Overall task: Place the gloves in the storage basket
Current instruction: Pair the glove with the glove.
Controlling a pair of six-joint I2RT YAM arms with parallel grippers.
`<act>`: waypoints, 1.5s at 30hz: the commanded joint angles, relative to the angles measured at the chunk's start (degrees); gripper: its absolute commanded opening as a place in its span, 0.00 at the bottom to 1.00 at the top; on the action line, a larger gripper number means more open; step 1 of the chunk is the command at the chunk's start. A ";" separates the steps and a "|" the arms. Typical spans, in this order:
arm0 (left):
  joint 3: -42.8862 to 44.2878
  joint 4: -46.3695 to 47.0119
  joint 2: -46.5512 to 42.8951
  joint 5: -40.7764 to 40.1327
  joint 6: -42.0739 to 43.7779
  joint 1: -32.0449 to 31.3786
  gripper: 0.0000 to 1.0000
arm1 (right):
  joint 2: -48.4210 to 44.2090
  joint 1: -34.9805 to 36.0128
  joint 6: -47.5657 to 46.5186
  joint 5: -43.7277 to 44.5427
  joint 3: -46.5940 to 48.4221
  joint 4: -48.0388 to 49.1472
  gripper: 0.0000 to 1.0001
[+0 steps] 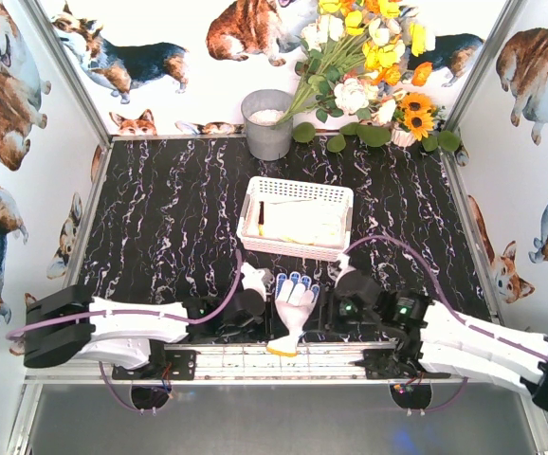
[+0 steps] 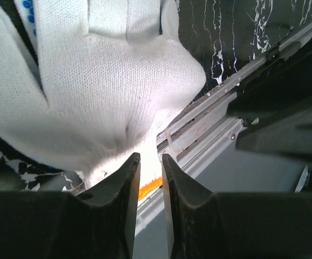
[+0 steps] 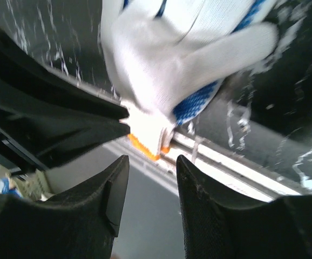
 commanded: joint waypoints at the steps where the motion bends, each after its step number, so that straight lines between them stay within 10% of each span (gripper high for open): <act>1: 1.42 6.18 3.73 2.10 1.74 -0.33 0.16 | -1.00 -6.85 -7.36 2.43 4.74 -4.12 0.42; 13: -2.71 5.49 8.71 5.36 -1.64 -0.33 0.12 | 23.55 -11.39 -21.34 5.84 15.12 6.59 0.37; 45: -3.85 4.23 9.83 7.43 -1.16 -0.29 0.12 | 40.19 -11.39 -31.89 6.40 19.83 15.52 0.36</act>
